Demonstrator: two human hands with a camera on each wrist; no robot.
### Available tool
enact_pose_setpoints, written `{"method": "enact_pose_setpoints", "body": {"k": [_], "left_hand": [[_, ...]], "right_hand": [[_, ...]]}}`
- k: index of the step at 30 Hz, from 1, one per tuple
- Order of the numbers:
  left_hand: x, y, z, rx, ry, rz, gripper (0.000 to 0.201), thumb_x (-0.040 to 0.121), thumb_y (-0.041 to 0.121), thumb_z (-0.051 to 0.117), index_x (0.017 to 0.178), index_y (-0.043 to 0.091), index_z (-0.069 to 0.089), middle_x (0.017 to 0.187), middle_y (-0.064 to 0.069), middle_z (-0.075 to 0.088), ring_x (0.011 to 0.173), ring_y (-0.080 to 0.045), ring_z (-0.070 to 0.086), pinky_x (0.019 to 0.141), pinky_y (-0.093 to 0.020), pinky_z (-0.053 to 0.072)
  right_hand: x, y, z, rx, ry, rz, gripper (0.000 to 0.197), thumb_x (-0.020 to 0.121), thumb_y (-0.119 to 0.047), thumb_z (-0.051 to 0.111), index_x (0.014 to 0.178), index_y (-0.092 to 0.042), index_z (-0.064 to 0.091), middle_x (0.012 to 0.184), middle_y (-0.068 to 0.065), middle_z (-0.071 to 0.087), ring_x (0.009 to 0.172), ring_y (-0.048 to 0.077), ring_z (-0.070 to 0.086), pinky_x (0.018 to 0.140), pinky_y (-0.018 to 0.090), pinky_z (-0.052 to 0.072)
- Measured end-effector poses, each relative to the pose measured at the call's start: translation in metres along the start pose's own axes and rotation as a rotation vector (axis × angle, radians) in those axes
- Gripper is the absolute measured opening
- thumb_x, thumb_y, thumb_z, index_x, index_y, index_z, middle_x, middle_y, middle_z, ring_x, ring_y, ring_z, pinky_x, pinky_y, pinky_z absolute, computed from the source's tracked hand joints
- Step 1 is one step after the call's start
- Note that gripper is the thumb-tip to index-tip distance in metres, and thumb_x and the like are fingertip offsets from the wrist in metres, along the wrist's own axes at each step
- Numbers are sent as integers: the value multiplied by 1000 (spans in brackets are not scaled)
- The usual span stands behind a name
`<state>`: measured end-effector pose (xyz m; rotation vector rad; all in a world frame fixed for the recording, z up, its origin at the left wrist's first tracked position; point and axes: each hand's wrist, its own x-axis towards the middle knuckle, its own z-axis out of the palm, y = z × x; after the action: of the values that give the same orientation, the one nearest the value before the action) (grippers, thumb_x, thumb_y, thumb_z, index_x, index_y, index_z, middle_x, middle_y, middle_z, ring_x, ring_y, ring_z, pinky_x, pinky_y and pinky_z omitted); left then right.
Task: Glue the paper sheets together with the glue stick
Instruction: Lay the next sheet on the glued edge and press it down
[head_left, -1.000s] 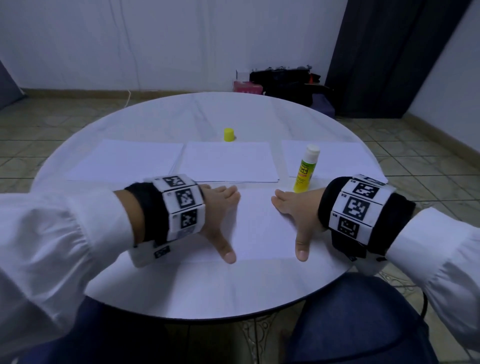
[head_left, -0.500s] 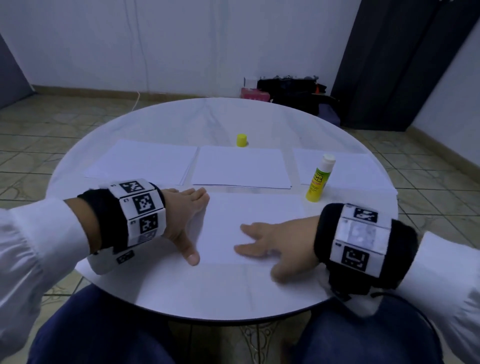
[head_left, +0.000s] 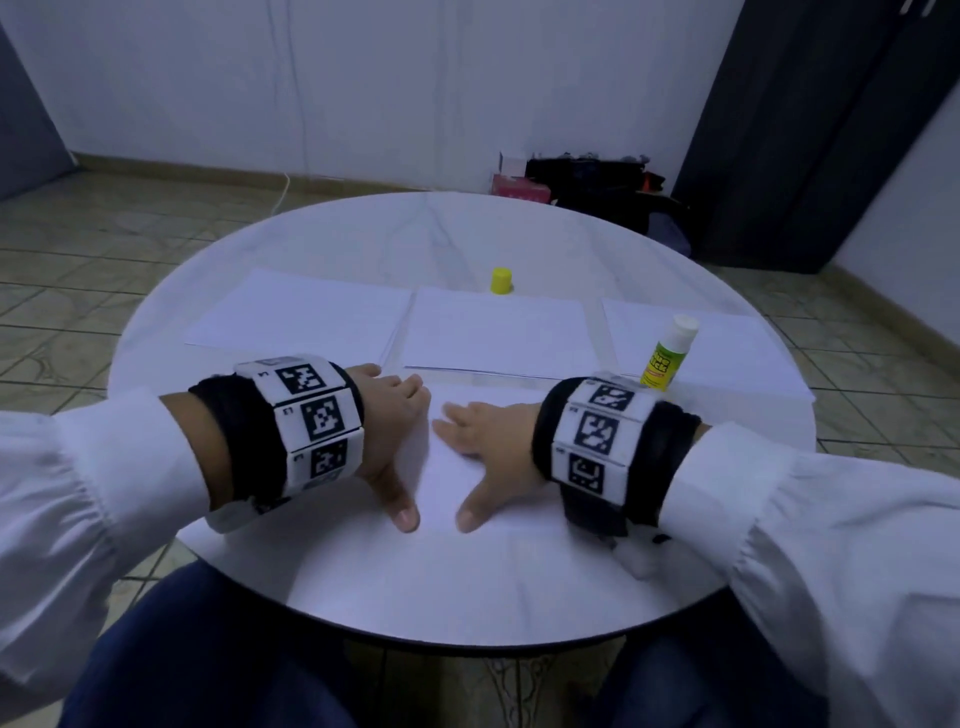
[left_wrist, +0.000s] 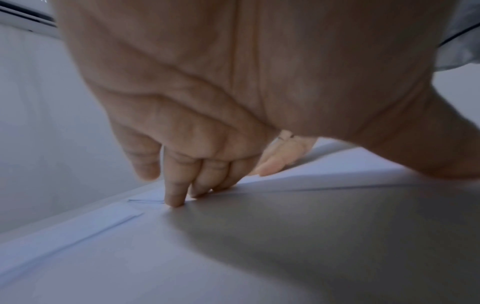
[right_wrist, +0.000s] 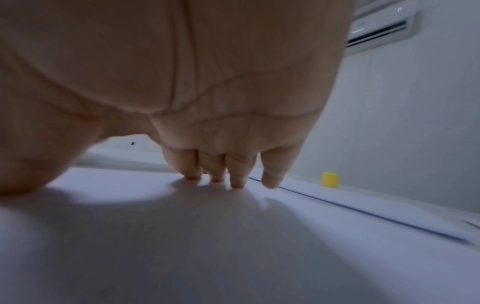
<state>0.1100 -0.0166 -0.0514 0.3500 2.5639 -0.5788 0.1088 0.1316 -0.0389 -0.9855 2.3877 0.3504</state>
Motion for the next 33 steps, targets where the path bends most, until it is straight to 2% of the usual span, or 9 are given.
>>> {"method": "enact_pose_setpoints", "body": {"k": [3,11,16,23,27,28,30,32,33], "left_hand": [[0,-1,1,-13,12,1,141,51,85,63,151,6,2,160,-4,9,146,-16,18,120,-39,7],[2,-4,0,-20,17,16,141,44,89,61,149,10,12,156,0,20,140,-21,29,116,-41,22],[-1,-4,0,-50,52,15,133,45,86,65,148,14,21,152,3,24,140,-22,27,115,-39,23],[-4,-1,-2,-141,33,-26,134,47,78,74,149,16,13,153,5,19,142,-19,20,115,-40,25],[-2,-2,-8,-371,40,-64,147,47,72,79,152,17,-9,155,-1,19,143,-21,22,115,-42,26],[-3,-3,-11,-445,44,-62,145,47,72,78,152,20,-8,153,1,23,141,-21,26,114,-41,28],[-8,-4,-15,-613,41,-48,132,52,70,79,152,23,6,145,8,36,132,-16,39,111,-34,32],[-14,-4,-15,-835,58,-37,111,63,54,82,149,24,17,129,14,47,119,-11,48,105,-26,35],[-16,-3,-13,-945,82,-53,110,66,46,83,150,27,16,127,11,48,117,-12,50,104,-26,38]], "right_hand": [[-12,35,4,57,-49,95,117,77,-51,70,150,-15,-13,158,1,-17,146,16,-9,116,33,-1],[-44,84,26,93,-162,218,134,65,-40,83,148,-21,-21,155,-6,-25,144,11,-17,118,37,0],[-49,86,28,36,-168,246,136,64,-40,84,148,-22,-21,156,-3,-23,146,16,-13,117,41,4],[-38,85,27,-90,-162,314,146,53,-52,86,147,-26,-23,158,5,-13,146,27,2,114,55,16],[-38,84,26,-95,-157,317,146,53,-52,86,147,-26,-22,158,5,-12,146,28,4,114,55,17],[-38,84,26,-85,-155,318,146,52,-52,86,147,-26,-23,158,5,-13,146,28,3,114,55,16],[-39,85,26,-63,-151,317,146,52,-52,86,147,-28,-23,158,4,-16,147,27,0,114,55,15],[-39,86,25,-47,-152,314,146,53,-51,86,146,-29,-24,158,3,-15,147,27,0,115,55,15],[-40,86,25,-42,-148,313,145,53,-50,86,147,-29,-23,158,3,-13,146,27,2,115,54,16]]}}
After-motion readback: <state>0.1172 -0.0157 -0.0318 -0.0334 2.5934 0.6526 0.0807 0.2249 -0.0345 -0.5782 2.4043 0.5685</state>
